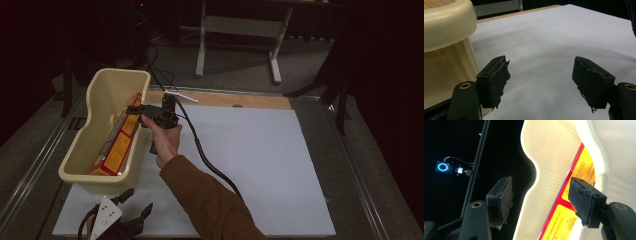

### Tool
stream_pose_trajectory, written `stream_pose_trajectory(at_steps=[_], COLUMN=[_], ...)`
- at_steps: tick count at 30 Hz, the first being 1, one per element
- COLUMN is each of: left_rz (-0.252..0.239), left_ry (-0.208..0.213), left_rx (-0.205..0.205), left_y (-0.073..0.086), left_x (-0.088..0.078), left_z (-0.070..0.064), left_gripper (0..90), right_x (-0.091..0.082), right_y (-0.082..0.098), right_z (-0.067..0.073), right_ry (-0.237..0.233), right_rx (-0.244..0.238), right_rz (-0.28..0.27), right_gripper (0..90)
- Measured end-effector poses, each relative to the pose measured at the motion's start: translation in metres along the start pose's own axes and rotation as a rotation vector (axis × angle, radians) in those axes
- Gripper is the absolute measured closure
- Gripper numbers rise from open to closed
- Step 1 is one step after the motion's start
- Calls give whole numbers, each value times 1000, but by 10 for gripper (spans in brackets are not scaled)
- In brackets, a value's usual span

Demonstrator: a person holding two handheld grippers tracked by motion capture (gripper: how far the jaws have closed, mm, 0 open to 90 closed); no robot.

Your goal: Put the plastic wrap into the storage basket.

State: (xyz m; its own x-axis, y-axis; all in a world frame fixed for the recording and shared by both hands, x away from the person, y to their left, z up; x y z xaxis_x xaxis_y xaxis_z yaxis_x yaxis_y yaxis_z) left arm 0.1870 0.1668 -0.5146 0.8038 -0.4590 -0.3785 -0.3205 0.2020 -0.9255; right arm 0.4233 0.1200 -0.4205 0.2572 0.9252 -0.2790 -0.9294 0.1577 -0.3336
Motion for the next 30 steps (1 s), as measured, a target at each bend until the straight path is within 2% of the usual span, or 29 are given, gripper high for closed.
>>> stream_pose_trajectory(at_steps=[4,7,10,12,15,20,24,27,30], left_rz=[-1,-1,0,-1,4,6,9,8,9], left_ry=[-1,-3,-4,-4,-4,-4,-5,-4,-3], left_rx=[2,2,2,3,6,10,11,12,13], left_y=[0,0,0,-1,0,0,-1,-1,-1], left_x=[0,0,1,1,2,3,4,4,4], left_z=[0,0,0,0,-1,-1,-1,-1,-1], left_gripper=[284,283,284,284,283,283,283,283,282], right_x=[-8,-16,-24,-31,-41,-63,-81,-92,-102], right_y=[-3,-5,-6,-7,-9,-13,-17,-17,-16], right_z=[1,-1,-5,-9,-13,-24,-33,-43,-53], right_ry=[14,43,83,125,155,243,269,299,327], right_rx=[-32,-70,-126,-178,-220,-340,-388,-459,-496], right_rz=[0,5,14,16,10,3,-2,13,21], right_gripper=[357,364,369,371,370,374,375,373,373])
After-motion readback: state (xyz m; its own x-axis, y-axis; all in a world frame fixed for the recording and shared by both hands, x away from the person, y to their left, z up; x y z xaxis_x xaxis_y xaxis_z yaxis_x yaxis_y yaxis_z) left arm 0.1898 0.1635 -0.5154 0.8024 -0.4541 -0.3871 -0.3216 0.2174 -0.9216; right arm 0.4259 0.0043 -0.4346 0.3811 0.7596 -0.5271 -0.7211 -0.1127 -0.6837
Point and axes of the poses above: each handheld gripper's, and its own axes: x roughly forward along the jaws, y roughly out of its underside, z roughly to its left, the point moved 6 cm from there along x, roughly forward along the jaws
